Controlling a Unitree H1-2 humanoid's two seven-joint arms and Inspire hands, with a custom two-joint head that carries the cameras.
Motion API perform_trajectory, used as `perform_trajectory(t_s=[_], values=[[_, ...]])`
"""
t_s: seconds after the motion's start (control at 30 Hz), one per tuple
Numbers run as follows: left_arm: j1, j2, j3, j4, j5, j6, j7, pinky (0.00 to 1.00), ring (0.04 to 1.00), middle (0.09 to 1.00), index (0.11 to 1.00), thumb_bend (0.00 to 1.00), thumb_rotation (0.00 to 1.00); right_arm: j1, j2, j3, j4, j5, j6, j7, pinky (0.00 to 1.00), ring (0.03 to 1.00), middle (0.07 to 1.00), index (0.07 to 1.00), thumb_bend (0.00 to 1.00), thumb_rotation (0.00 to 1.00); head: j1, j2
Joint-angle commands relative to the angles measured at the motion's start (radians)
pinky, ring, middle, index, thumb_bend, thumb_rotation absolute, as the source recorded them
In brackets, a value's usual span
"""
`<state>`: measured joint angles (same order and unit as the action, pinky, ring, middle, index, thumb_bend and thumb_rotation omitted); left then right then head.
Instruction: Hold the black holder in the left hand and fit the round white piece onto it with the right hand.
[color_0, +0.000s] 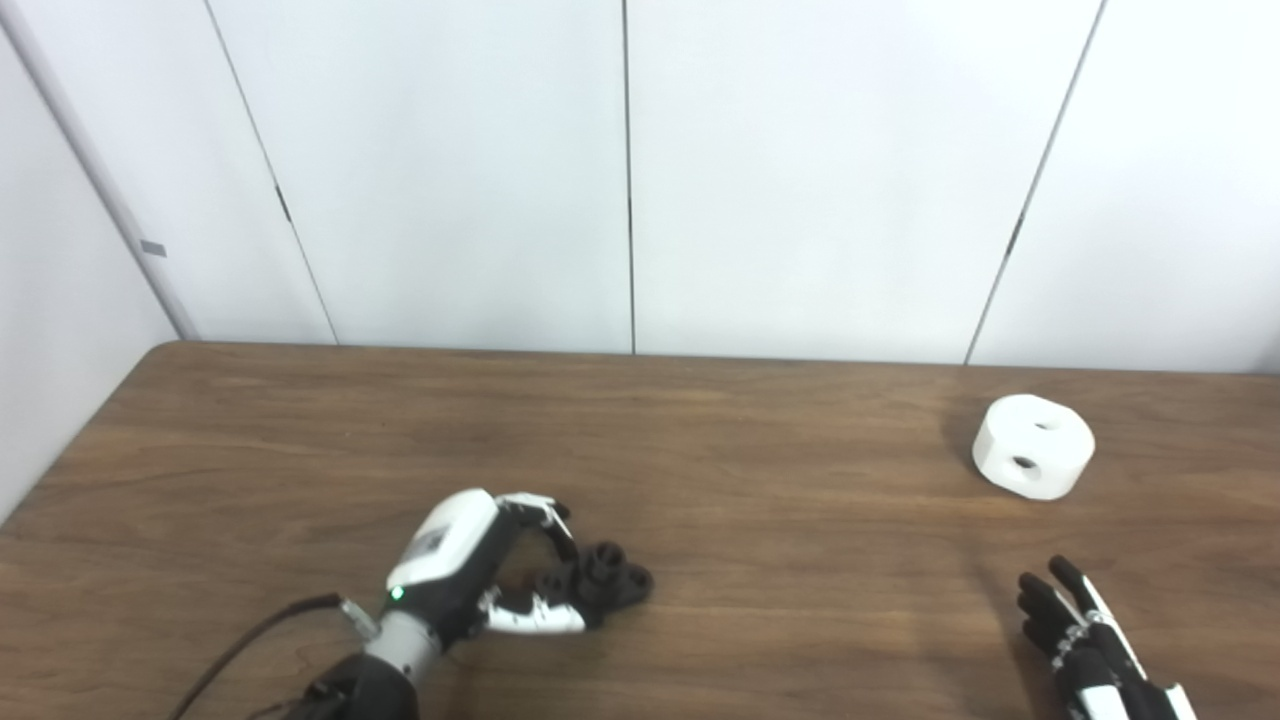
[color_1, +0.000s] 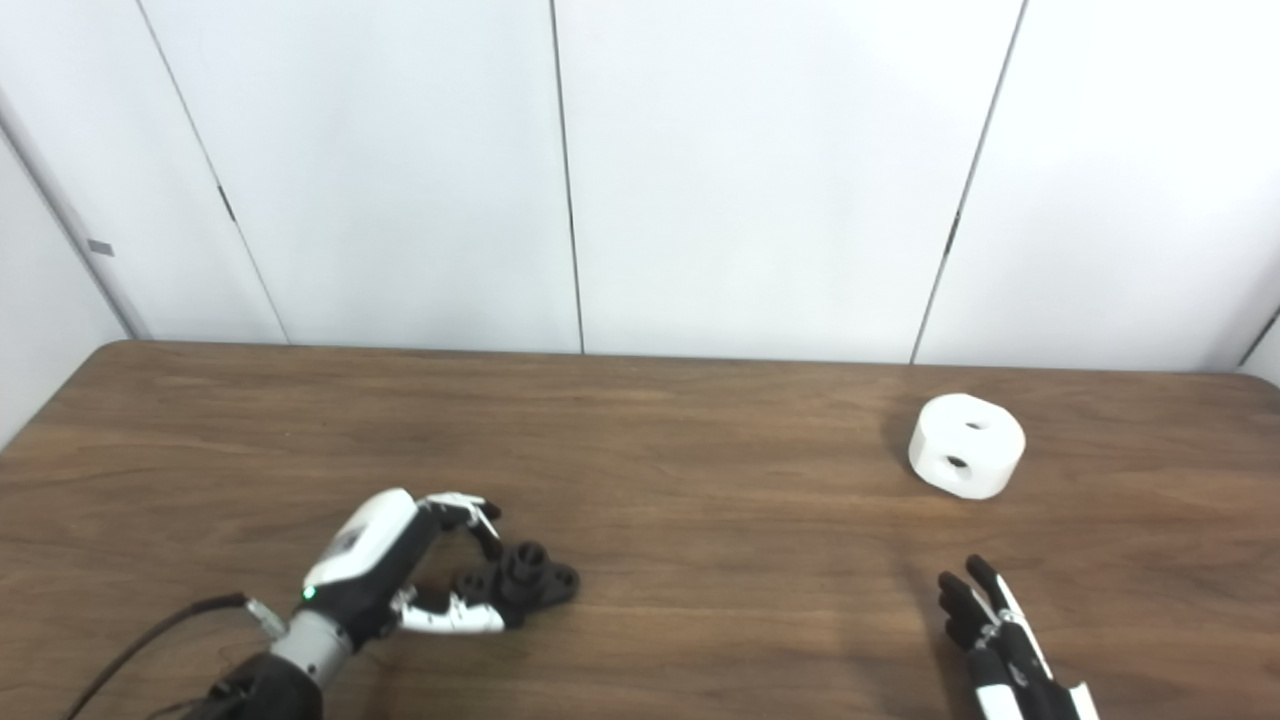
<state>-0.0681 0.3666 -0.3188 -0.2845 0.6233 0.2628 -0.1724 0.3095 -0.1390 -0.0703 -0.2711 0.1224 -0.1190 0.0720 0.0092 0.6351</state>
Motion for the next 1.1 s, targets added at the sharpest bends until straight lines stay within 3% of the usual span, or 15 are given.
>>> perform_trajectory(t_s=[0.0, 0.43, 0.83, 1.07], values=[[0.025, -0.02, -0.042, -0.023, 0.018, -0.001, -0.048, 0.82, 0.864, 0.796, 0.487, 0.52, 0.06, 0.007, 0.041, 0.01, -0.035, -0.003, 0.01, -0.014, 0.96, 0.927, 0.901, 0.954, 0.57, 0.86, -0.01, 0.012], [0.108, -0.094, -0.094, -0.046, 0.055, 0.027, -0.09, 0.88, 0.899, 0.815, 0.487, 0.52, 0.06, 0.014, 0.042, 0.038, -0.092, -0.03, 0.063, -0.049, 1.0, 0.943, 0.907, 0.964, 0.55, 0.89, -0.036, 0.054], [0.113, -0.068, -0.121, -0.021, 0.163, -0.001, -0.087, 0.91, 0.915, 0.824, 0.489, 0.52, 0.06, 0.016, 0.038, 0.04, -0.127, -0.041, 0.084, -0.061, 0.95, 0.923, 0.904, 0.96, 0.57, 0.9, -0.057, 0.079], [0.11, -0.052, -0.131, -0.012, 0.281, -0.002, -0.087, 0.9, 0.899, 0.814, 0.489, 0.52, 0.06, 0.012, 0.037, 0.04, -0.14, -0.055, 0.103, -0.071, 0.91, 0.935, 0.914, 0.961, 0.61, 0.88, -0.063, 0.08]])
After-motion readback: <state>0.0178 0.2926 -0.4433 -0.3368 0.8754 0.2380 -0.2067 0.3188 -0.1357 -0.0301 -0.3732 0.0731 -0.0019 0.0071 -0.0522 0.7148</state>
